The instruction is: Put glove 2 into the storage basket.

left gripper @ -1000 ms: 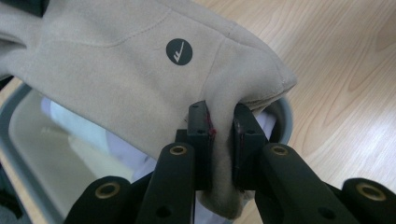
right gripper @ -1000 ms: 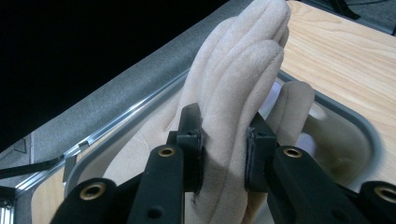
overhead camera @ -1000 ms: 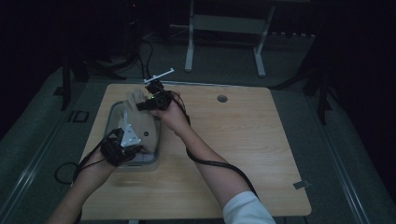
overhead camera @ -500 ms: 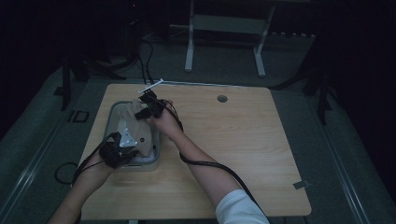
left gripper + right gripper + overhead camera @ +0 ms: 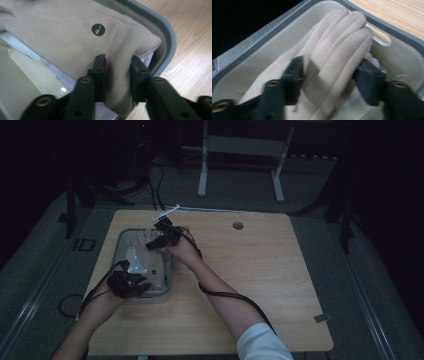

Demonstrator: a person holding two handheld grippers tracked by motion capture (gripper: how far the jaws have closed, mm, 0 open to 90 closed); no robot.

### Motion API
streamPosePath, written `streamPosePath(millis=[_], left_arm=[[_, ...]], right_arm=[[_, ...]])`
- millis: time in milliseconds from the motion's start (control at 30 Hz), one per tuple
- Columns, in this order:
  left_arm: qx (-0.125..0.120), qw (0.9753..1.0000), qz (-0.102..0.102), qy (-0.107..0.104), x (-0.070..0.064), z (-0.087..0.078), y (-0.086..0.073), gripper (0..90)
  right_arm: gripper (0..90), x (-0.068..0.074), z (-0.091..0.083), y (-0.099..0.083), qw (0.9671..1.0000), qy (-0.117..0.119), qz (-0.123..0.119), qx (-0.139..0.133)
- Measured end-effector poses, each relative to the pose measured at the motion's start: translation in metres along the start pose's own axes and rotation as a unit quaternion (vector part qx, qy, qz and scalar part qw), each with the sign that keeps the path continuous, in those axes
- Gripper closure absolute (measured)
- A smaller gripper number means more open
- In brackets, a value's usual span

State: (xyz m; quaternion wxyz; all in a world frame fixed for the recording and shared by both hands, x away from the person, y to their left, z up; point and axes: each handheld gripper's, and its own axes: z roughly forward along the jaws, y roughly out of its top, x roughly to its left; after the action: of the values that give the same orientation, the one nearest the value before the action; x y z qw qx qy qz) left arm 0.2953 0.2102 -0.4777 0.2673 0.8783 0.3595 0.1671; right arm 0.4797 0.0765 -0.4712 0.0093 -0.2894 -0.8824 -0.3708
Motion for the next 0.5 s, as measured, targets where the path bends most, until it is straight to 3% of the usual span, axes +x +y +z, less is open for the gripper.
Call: streamPosePath(millis=[67, 167, 200, 233, 267, 300, 400, 500], left_arm=[[-0.007, 0.9999, -0.009, 0.005, -0.002, -0.005, 0.001, 51.3], [-0.029, 0.9992, -0.025, 0.004, -0.003, -0.013, 0.002, 36.2], [-0.029, 0.9992, -0.025, 0.004, -0.003, -0.013, 0.002, 34.0], [-0.054, 0.9977, -0.040, -0.007, -0.003, -0.017, 0.003, 34.0], [-0.061, 0.9970, -0.046, -0.008, -0.004, -0.018, 0.004, 19.7], [-0.067, 0.9963, -0.053, -0.006, -0.005, -0.018, 0.005, 16.0], [-0.090, 0.9941, -0.060, 0.002, -0.009, -0.017, 0.011, 14.6], [-0.095, 0.9943, -0.046, 0.010, -0.015, -0.011, 0.017, 14.6]], right_arm=[[34.0, -0.001, -0.007, 0.000, 1.0000, 0.002, -0.002, -0.003], [25.6, -0.003, -0.018, -0.002, 0.9998, 0.019, -0.008, -0.007], [25.6, -0.003, -0.018, -0.002, 0.9998, 0.019, -0.008, -0.007], [23.4, -0.004, -0.022, -0.003, 0.9997, 0.023, -0.008, -0.008], [22.3, -0.005, -0.029, -0.005, 0.9995, 0.027, -0.012, -0.014], [21.9, -0.004, -0.033, -0.007, 0.9995, 0.024, -0.016, -0.013], [20.1, -0.004, -0.042, -0.013, 0.9990, 0.017, -0.039, -0.014], [19.7, -0.005, -0.051, -0.020, 0.9984, 0.015, -0.051, -0.019]])
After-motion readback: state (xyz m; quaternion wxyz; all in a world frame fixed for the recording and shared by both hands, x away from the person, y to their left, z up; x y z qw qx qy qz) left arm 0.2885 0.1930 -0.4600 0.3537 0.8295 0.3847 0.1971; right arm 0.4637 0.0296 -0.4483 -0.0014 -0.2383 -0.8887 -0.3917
